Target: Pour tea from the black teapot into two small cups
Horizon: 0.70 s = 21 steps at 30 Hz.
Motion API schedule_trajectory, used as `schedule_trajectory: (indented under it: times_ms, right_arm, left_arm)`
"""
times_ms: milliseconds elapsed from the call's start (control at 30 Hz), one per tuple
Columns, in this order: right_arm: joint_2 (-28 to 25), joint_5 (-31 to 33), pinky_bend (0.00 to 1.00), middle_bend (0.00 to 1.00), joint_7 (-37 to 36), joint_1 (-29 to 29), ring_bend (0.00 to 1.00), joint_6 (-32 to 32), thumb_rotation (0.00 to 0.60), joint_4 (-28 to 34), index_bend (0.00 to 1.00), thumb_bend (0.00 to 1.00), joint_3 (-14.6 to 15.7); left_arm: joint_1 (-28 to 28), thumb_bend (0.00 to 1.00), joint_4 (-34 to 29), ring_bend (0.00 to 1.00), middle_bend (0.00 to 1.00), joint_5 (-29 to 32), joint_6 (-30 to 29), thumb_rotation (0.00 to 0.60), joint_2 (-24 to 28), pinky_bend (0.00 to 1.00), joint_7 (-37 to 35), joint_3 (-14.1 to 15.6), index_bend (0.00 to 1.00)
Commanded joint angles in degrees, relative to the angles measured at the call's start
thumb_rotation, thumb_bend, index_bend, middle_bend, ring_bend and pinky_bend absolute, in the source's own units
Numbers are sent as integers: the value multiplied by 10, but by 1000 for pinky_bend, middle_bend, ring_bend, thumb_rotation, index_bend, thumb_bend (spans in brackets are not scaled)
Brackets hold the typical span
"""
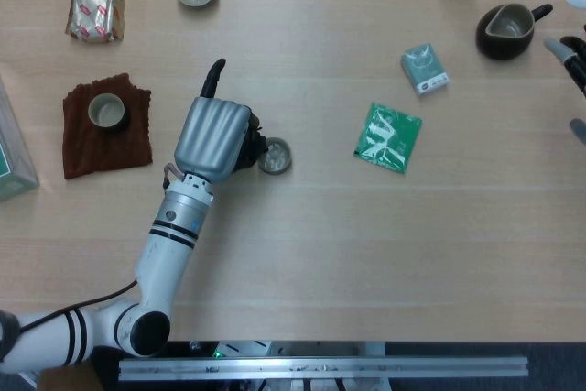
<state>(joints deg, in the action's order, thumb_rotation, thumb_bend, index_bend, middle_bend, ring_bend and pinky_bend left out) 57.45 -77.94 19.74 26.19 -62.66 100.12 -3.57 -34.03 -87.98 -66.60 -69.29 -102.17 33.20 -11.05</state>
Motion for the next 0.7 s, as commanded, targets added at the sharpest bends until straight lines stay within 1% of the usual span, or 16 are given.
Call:
schedule_trajectory:
  times_ms: [33, 167, 367, 700]
  right_arm:
    - [1, 3, 104, 160, 1, 1, 31, 2, 600, 0, 94, 242, -1]
    - [2, 4, 104, 160, 2, 1, 30, 3, 600, 0, 94, 242, -2]
    - [5, 4, 104, 160, 0, 1, 31, 3, 600, -1, 93, 242, -2]
    - [6, 2, 104, 160, -2, 1, 30, 6, 600, -3, 94, 242, -2]
  left_arm:
    - [3, 389, 0, 842, 1000, -3, -1, 600, 5, 37, -20, -3, 908]
    - [13, 388, -6, 836, 1000, -5, -4, 600, 15, 37, -58, -4, 907]
    - [32, 388, -1, 824, 1000, -16, -15, 600, 24, 37, -109, 6, 903]
    - [62, 388, -1, 813, 990, -29, -30, 600, 39, 37, -138, 33, 895]
